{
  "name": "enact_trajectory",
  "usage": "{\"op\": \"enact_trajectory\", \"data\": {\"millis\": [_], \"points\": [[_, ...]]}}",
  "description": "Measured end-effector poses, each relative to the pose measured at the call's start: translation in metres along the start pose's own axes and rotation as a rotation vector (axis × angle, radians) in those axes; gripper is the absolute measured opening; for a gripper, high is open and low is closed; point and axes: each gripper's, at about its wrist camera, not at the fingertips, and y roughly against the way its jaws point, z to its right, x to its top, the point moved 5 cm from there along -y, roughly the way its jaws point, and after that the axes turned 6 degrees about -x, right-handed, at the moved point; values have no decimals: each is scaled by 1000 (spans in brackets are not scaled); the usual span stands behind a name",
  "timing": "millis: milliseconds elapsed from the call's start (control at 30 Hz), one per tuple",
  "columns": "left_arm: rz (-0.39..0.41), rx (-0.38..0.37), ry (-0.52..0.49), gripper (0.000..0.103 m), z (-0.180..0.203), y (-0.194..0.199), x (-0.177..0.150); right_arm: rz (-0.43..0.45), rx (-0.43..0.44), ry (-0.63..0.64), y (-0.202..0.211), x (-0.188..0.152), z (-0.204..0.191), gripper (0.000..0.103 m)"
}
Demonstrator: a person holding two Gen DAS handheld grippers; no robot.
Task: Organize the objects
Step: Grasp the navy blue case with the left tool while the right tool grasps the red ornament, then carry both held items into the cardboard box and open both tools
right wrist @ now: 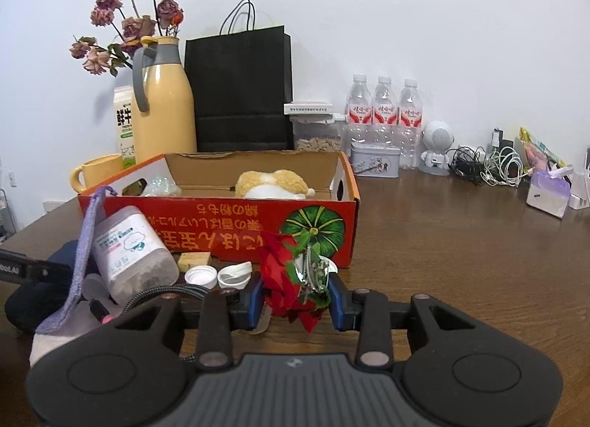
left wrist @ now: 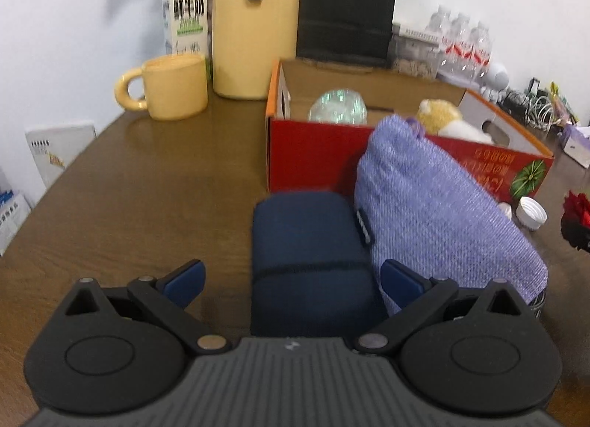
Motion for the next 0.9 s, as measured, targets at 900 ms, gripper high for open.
{"op": "enact_trajectory", "data": {"millis": [900], "points": [[43, 22, 19, 65, 10, 14, -4, 41, 35, 16, 8, 0, -4, 34]]}}
